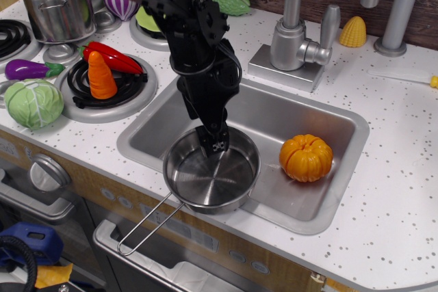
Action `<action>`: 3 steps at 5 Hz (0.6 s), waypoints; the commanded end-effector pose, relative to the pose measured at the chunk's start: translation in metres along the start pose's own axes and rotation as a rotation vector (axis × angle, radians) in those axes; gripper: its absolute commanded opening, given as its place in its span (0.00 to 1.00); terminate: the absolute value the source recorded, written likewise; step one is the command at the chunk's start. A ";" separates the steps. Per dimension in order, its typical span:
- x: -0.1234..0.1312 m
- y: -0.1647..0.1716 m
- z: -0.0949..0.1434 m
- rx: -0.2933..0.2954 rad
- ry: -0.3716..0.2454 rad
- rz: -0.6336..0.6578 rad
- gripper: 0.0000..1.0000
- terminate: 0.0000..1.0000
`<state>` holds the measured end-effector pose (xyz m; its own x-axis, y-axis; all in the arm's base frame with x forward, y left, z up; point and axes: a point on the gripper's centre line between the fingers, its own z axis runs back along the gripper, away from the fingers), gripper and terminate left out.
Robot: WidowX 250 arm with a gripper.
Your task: Put pan in sink
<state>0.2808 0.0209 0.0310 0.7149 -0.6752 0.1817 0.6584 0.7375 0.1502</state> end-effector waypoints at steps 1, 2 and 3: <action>-0.005 0.008 -0.007 0.012 -0.041 -0.005 1.00 0.00; -0.017 0.010 -0.020 -0.015 -0.081 0.006 1.00 0.00; -0.018 0.012 -0.020 -0.031 -0.088 0.025 0.00 0.00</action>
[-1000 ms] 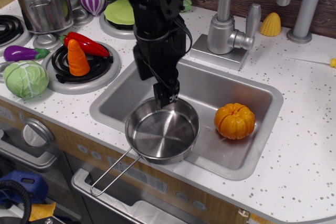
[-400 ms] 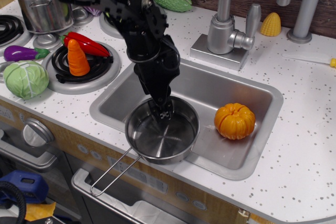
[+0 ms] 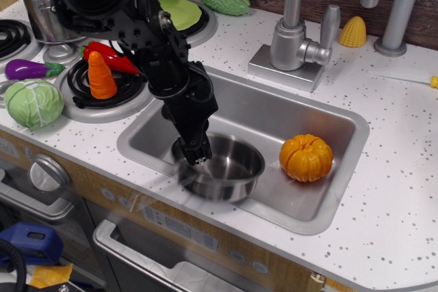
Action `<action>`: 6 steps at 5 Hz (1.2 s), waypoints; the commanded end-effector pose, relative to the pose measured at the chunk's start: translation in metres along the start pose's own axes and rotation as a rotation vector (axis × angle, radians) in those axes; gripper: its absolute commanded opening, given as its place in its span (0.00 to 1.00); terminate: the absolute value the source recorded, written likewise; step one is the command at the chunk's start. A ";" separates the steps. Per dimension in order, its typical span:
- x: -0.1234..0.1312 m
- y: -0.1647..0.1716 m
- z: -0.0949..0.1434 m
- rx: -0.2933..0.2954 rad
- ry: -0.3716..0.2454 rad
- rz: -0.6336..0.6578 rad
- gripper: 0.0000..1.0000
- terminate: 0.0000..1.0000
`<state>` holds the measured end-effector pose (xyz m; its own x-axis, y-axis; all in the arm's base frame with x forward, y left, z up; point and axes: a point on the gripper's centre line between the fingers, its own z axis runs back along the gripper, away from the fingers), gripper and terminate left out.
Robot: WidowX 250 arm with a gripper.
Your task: Put pan in sink
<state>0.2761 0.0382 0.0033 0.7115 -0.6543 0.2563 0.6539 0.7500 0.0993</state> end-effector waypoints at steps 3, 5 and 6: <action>0.007 0.015 0.019 -0.015 0.008 0.029 0.00 0.00; 0.015 0.028 0.029 0.019 0.014 0.046 0.00 0.00; 0.020 0.042 0.026 0.082 -0.017 0.034 0.00 0.00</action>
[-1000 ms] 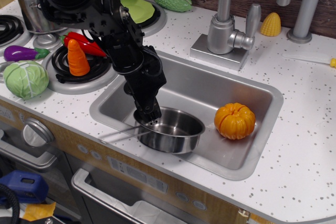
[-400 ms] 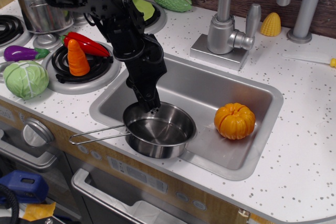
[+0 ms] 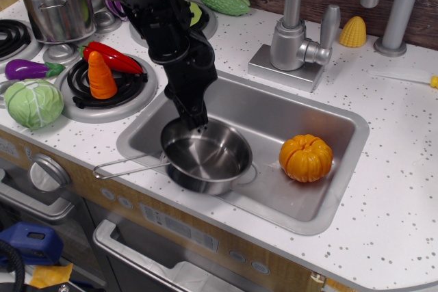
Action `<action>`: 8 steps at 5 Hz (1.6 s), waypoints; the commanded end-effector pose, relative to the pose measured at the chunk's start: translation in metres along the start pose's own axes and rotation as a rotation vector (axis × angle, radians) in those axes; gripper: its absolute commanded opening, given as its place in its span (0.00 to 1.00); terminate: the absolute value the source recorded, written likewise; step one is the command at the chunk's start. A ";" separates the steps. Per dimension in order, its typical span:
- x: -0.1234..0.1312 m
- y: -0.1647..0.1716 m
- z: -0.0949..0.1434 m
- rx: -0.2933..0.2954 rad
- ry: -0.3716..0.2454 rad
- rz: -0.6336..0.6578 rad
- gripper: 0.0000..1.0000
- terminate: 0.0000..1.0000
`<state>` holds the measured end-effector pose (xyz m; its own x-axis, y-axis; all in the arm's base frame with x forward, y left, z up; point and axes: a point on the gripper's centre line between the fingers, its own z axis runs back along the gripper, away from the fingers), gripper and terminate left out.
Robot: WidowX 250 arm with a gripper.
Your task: Put pan in sink
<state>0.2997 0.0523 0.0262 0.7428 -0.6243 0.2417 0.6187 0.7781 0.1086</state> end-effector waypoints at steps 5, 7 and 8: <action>0.055 0.063 -0.054 0.111 -0.227 -0.039 0.00 0.00; 0.063 0.058 -0.062 0.119 -0.302 -0.019 1.00 0.00; 0.063 0.058 -0.062 0.119 -0.302 -0.019 1.00 1.00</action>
